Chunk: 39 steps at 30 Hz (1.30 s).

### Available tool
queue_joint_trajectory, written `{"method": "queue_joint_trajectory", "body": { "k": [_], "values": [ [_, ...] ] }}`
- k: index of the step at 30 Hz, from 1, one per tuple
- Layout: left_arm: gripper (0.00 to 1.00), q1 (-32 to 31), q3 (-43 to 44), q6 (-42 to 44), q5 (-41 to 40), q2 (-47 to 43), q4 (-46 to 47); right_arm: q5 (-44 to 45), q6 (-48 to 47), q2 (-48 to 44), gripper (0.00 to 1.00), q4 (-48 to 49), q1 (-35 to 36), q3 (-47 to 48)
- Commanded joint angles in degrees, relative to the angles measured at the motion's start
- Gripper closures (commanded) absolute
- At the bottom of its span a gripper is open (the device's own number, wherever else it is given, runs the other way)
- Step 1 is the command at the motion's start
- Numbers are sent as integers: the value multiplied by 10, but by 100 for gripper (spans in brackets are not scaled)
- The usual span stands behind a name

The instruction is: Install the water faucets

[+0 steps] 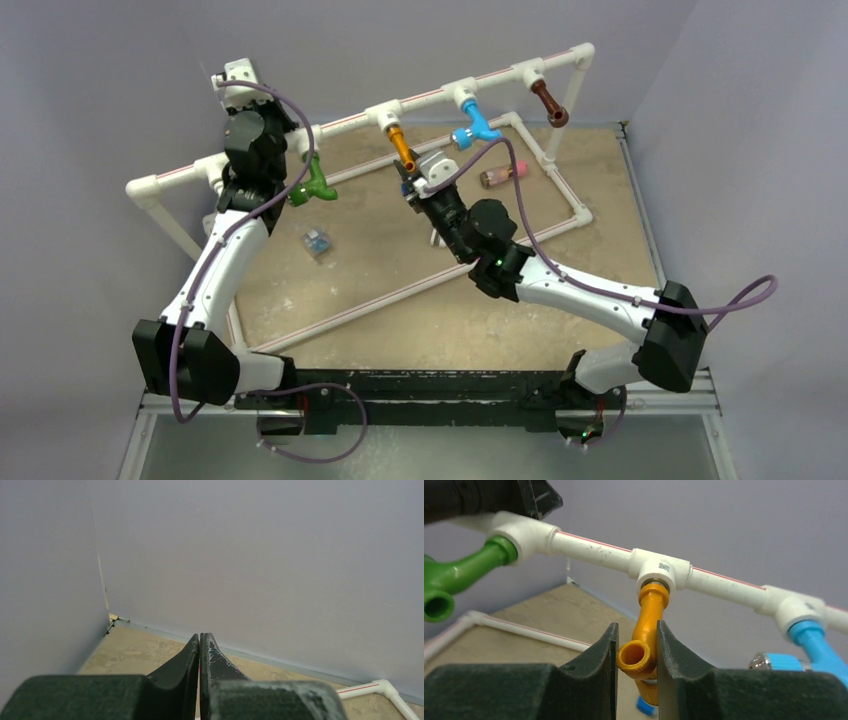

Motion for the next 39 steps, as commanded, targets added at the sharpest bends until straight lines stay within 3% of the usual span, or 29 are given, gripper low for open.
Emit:
{"method": "queue_joint_trajectory", "body": {
  "k": [1, 7, 10, 14, 15, 18, 24, 33, 39],
  "values": [
    [100, -9, -50, 5, 40, 27, -150, -19, 299, -13, 100, 43, -34, 25],
    [100, -9, -50, 4, 41, 26, -151, -8, 481, -19, 100, 54, -48, 10],
    [100, -9, -50, 3, 41, 25, -151, -1, 496, -15, 100, 69, -48, 5],
    [100, -9, -50, 3, 42, 23, -151, 19, 450, -16, 100, 79, -48, 10],
    [100, -9, -50, 3, 42, 24, -151, 20, 433, -19, 92, 81, -48, 10],
    [100, -9, -50, 3, 43, 24, -151, 20, 388, -33, 55, 69, -48, 12],
    [100, -9, -50, 3, 43, 25, -151, 11, 296, -70, 24, 51, -48, 7],
    [100, -9, -50, 3, 43, 27, -151, -85, 116, -114, 15, -32, -44, -15],
    [100, -8, -50, 3, 46, 27, -151, -90, -43, -117, 10, -36, -1, -42]
  ]
}}
